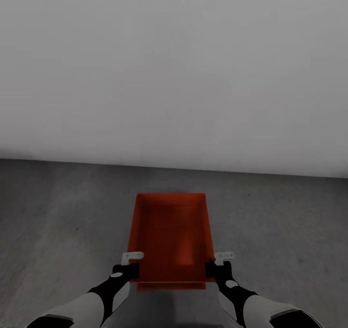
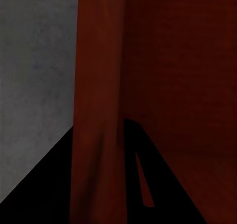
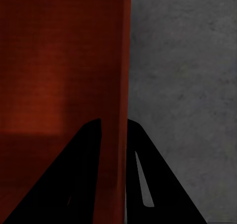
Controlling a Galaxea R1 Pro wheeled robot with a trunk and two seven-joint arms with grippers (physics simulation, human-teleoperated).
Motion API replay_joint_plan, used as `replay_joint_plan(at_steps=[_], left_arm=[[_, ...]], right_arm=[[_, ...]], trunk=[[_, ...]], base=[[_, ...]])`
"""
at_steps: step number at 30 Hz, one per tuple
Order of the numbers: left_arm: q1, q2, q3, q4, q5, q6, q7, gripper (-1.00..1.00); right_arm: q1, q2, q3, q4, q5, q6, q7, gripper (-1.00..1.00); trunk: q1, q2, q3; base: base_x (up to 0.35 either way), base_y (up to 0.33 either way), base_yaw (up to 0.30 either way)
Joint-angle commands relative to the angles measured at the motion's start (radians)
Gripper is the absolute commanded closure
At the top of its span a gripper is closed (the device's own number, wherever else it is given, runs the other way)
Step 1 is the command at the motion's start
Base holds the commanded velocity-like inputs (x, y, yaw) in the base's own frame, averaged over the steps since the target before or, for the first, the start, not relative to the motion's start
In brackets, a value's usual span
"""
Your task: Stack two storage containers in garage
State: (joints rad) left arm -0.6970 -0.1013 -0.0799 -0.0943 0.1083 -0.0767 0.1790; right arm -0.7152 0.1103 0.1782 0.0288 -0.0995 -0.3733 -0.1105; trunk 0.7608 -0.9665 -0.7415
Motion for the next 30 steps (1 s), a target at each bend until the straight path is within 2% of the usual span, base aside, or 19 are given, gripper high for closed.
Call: replay_joint_plan(at_steps=[1, 8, 30], left_arm=[[-0.001, -0.001, 0.056, 0.001, 0.007, -0.003, 0.010, 1.00], [-0.001, -0.001, 0.057, 0.001, 0.007, -0.004, 0.010, 1.00], [-0.001, -0.003, 0.057, 0.005, 0.006, -0.005, 0.010, 1.00]], right_arm=[[-0.001, 0.000, -0.016, 0.003, -0.040, -0.010, -0.007, 1.00], [-0.001, 0.000, -0.016, 0.003, -0.040, -0.010, -0.006, 1.00], [-0.001, 0.000, -0.016, 0.003, -0.040, -0.010, -0.006, 1.00]], trunk=[[0.000, -0.001, -0.001], [0.000, -0.001, -0.001], [0.000, -0.001, -0.001]], base=[[-0.203, 0.000, 0.000], [-0.160, 0.000, 0.000], [-0.006, 0.000, 0.000]])
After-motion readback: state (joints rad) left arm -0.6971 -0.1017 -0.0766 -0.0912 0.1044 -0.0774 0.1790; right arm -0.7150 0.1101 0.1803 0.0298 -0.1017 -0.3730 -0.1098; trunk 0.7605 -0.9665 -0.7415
